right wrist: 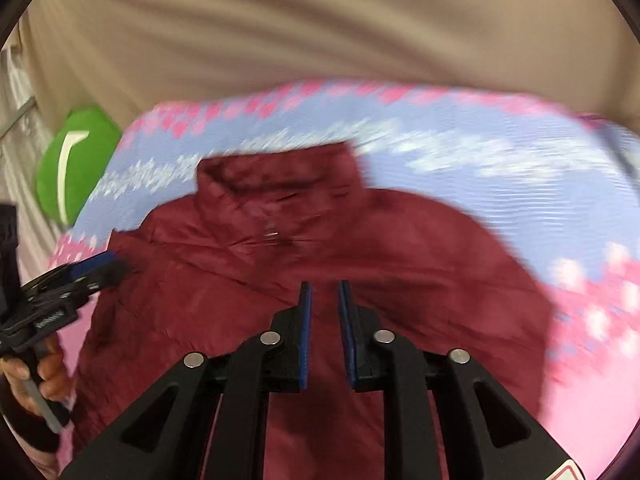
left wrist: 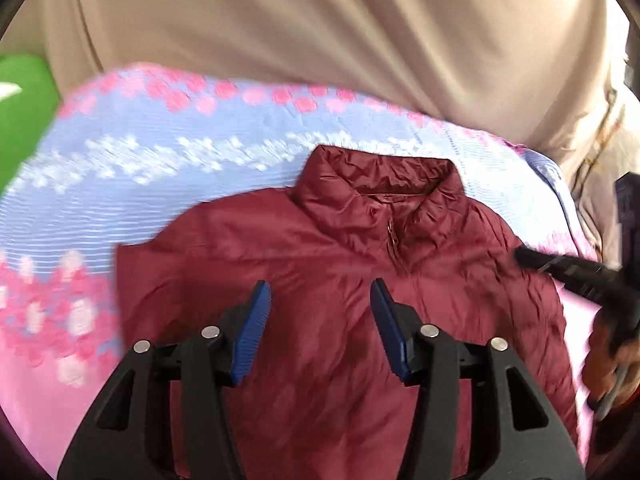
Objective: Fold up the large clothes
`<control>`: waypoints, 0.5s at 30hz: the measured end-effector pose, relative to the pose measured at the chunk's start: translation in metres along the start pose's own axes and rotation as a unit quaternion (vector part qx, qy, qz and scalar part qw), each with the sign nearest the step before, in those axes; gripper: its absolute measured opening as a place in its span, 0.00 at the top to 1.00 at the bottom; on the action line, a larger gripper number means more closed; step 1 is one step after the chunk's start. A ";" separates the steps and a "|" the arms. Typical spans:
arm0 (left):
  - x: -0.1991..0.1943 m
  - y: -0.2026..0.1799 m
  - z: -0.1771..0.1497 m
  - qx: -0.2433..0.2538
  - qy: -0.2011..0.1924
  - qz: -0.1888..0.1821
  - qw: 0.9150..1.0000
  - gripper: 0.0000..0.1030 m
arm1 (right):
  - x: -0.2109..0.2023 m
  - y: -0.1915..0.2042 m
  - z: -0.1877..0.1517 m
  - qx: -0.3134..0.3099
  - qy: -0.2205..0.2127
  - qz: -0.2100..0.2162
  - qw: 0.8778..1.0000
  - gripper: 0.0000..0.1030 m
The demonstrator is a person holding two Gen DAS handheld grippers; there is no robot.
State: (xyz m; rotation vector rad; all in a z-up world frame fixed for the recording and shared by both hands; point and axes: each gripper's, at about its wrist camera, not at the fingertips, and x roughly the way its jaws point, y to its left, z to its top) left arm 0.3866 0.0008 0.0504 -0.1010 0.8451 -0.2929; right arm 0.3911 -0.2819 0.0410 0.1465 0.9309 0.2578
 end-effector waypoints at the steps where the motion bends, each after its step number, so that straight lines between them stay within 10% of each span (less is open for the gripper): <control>1: 0.011 0.001 0.004 -0.003 0.010 -0.003 1.000 0.51 | 0.018 0.006 0.005 -0.004 0.015 -0.001 1.000 0.92; 6: 0.076 0.017 0.016 -0.015 0.051 0.049 0.997 0.51 | 0.090 0.024 0.026 -0.036 0.065 -0.039 0.996 0.98; 12: 0.091 0.036 0.014 -0.030 0.025 0.050 0.998 0.50 | 0.068 -0.026 0.056 0.090 -0.034 -0.069 0.993 0.99; 15: 0.067 0.050 0.010 -0.052 0.012 0.028 0.998 0.49 | 0.044 -0.003 0.045 0.036 -0.047 -0.034 0.998 0.90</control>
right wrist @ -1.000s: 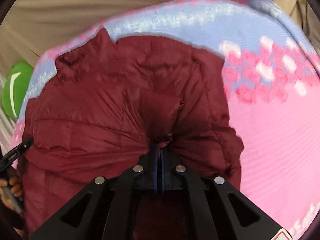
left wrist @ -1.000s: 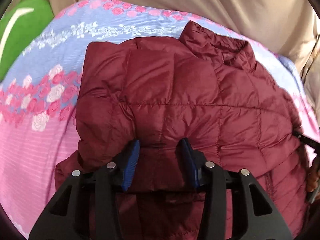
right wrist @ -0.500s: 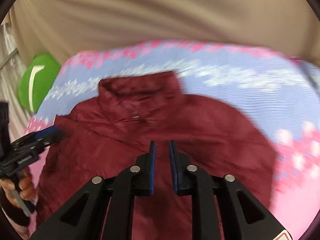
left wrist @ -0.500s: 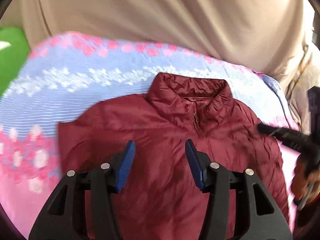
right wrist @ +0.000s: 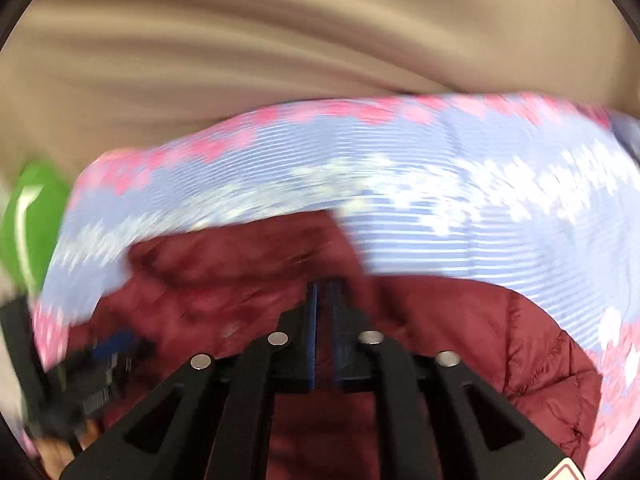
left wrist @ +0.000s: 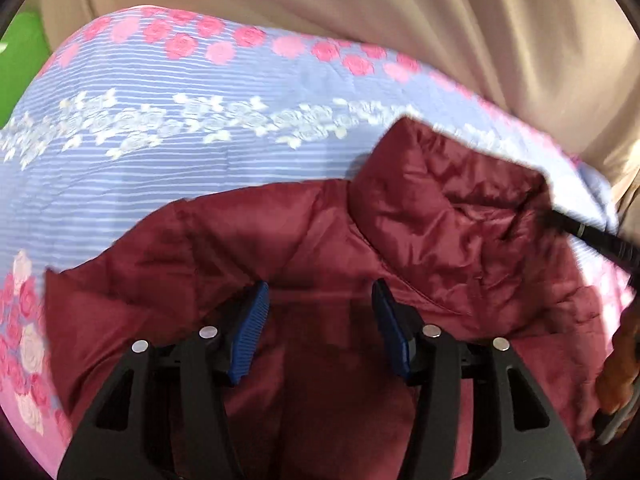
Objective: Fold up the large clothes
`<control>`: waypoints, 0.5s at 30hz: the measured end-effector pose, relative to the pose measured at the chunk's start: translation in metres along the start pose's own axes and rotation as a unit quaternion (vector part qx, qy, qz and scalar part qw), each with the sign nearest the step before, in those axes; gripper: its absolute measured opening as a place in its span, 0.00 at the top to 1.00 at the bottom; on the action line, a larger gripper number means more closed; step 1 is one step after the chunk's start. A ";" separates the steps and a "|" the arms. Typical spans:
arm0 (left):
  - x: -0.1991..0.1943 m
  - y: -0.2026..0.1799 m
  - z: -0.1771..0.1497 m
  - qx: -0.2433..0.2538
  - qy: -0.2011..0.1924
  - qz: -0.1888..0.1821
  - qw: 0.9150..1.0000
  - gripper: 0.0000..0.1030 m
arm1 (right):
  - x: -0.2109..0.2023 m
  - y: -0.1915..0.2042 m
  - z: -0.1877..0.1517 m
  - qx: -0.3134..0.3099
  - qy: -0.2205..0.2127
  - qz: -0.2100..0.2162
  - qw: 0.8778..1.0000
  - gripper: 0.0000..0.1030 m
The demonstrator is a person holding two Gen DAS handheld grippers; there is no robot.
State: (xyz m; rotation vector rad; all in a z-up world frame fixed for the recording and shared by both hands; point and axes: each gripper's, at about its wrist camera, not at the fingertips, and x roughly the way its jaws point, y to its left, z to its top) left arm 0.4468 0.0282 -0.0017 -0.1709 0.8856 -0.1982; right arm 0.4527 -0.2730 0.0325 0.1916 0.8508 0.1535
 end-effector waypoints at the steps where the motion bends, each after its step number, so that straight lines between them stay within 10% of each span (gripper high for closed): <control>1: -0.010 0.005 -0.001 -0.007 -0.006 -0.011 1.000 0.47 | -0.005 0.020 -0.009 -0.041 0.013 0.025 0.999 0.90; 9: -0.005 0.036 -0.004 -0.002 0.013 0.067 0.998 0.44 | 0.057 0.117 -0.025 -0.160 0.096 0.043 0.982 1.00; 15: 0.004 0.036 -0.010 0.016 -0.005 0.093 0.996 0.42 | 0.042 0.056 0.010 -0.021 0.018 -0.019 0.999 0.95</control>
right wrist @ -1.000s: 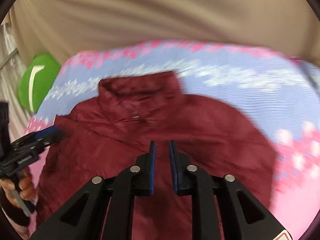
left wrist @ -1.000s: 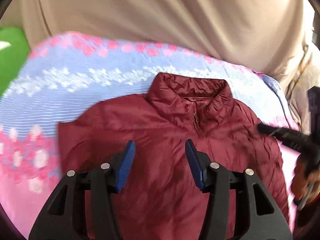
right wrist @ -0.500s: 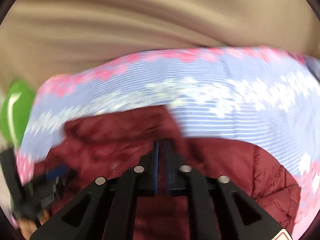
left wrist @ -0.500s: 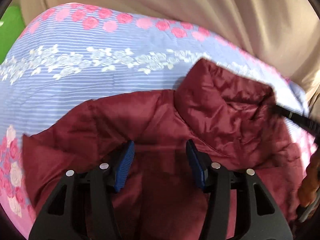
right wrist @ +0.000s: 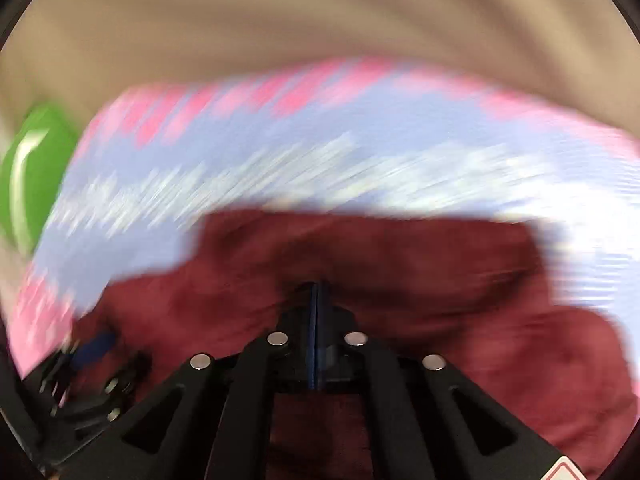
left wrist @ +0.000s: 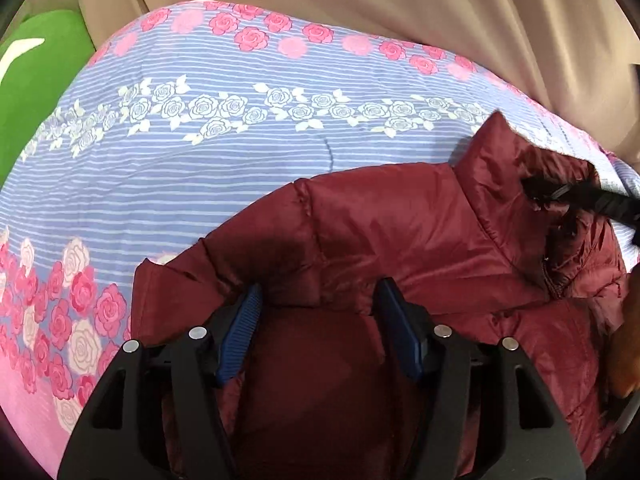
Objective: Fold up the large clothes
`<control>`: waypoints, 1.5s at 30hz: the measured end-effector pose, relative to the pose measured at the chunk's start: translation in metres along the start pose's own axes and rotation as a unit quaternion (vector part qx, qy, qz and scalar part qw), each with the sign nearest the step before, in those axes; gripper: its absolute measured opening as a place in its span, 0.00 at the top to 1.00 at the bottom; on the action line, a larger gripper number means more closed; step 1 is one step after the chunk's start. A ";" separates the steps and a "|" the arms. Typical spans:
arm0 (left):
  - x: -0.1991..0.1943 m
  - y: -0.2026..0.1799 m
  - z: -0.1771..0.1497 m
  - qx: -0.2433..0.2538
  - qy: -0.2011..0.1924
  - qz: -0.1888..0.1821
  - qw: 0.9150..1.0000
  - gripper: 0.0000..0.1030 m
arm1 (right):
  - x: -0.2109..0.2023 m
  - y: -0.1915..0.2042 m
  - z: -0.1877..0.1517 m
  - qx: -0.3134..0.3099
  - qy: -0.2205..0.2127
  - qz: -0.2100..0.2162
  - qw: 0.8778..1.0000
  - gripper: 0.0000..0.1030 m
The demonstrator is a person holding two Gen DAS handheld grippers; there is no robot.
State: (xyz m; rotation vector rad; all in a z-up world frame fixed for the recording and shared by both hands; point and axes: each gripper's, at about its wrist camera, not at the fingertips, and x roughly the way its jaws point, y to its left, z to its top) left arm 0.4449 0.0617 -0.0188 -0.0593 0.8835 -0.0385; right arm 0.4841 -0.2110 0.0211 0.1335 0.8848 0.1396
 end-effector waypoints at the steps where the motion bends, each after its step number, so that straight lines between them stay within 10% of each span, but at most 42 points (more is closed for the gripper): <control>1: 0.000 0.000 0.000 0.001 0.000 0.000 1.000 0.42 | -0.013 -0.014 -0.002 0.012 -0.009 0.004 1.000 0.95; 10: -0.035 -0.022 0.018 -0.016 -0.023 -0.071 0.997 0.42 | -0.074 -0.141 -0.052 0.053 -0.001 -0.045 0.998 0.89; 20: -0.014 -0.174 0.033 0.057 0.007 -0.178 0.982 0.41 | -0.041 -0.136 -0.059 0.046 0.025 -0.027 0.998 0.89; 24: 0.036 -0.207 0.040 0.059 0.054 -0.137 0.987 0.40 | -0.041 -0.146 -0.061 0.048 0.024 -0.038 0.998 0.99; 34: 0.042 -0.215 0.037 0.067 0.023 -0.112 0.991 0.44 | -0.067 -0.163 -0.066 0.080 -0.009 -0.028 0.996 0.91; 38: 0.038 -0.212 0.032 0.073 0.018 -0.099 0.992 0.43 | -0.042 -0.162 -0.054 0.046 0.011 -0.103 0.994 0.94; 42: 0.013 -0.187 0.035 0.048 0.004 -0.102 0.994 0.43 | -0.072 -0.216 -0.061 0.174 -0.017 -0.086 0.981 0.90; 45: -0.034 -0.154 0.030 0.046 -0.043 -0.122 0.990 0.44 | -0.112 -0.216 -0.078 0.150 -0.040 -0.067 0.986 0.88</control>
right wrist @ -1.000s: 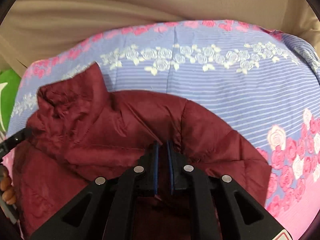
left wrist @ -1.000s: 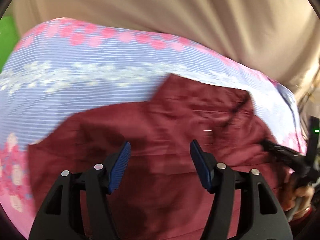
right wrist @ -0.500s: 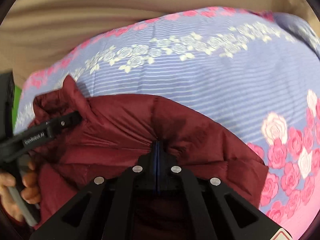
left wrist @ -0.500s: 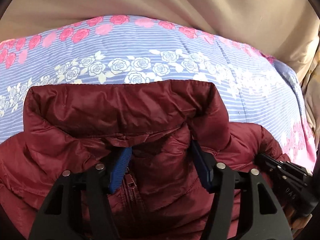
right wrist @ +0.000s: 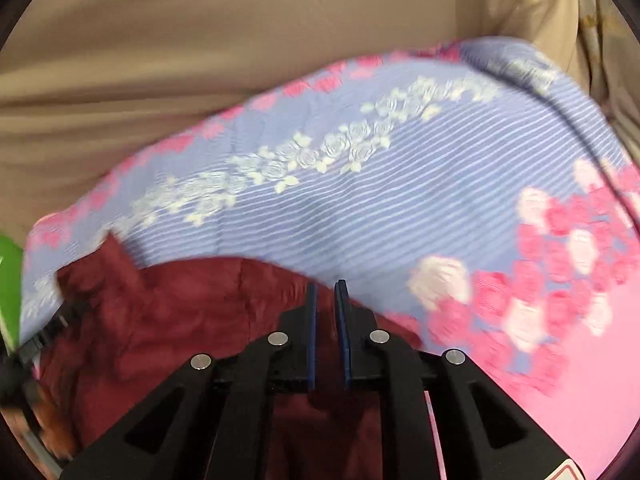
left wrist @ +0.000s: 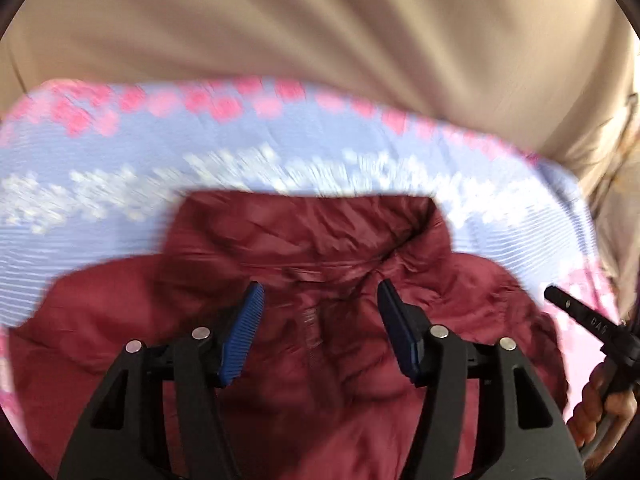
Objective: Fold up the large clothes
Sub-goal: 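Release the coat and flatten the folded coat with both tools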
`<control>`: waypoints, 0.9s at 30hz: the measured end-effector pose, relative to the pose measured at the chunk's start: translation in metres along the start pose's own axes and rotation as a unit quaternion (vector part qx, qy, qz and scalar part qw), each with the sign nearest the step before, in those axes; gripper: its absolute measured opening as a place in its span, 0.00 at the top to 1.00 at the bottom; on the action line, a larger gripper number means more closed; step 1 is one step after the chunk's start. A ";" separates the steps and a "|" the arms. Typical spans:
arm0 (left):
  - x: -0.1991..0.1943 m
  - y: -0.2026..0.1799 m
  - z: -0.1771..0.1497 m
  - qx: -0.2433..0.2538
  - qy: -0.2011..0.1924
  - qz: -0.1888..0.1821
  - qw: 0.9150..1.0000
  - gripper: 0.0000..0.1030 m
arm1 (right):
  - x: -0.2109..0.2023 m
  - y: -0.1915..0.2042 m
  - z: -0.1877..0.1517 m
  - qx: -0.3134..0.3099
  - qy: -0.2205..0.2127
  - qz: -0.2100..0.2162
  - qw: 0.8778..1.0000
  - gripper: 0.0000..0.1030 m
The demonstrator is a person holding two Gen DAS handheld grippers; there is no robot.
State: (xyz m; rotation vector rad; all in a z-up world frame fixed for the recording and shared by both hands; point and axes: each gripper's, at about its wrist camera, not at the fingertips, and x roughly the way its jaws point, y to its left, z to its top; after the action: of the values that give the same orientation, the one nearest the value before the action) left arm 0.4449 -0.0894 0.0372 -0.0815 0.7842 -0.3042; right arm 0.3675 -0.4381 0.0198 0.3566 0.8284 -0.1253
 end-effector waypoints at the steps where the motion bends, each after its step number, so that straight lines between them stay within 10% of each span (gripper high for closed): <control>1: -0.023 0.009 -0.006 0.008 -0.016 -0.004 1.000 0.40 | -0.014 0.001 -0.010 -0.022 -0.001 0.005 1.000 0.88; 9: -0.086 0.069 -0.093 0.028 0.039 0.045 0.998 0.39 | -0.054 0.032 -0.101 -0.131 0.050 0.059 0.988 0.83; 17: -0.098 0.115 -0.159 0.034 0.059 0.109 0.992 0.39 | -0.042 -0.006 -0.117 -0.079 0.071 0.045 0.993 0.83; 27: -0.214 0.118 -0.212 -0.002 0.041 0.083 0.996 0.29 | -0.169 -0.068 -0.189 -0.049 0.027 -0.023 0.998 0.45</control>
State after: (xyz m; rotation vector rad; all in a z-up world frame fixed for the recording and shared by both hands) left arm 0.1803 0.0953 0.0116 -0.0076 0.8675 -0.1496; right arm 0.1054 -0.4391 0.0100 0.2486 0.8942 -0.1183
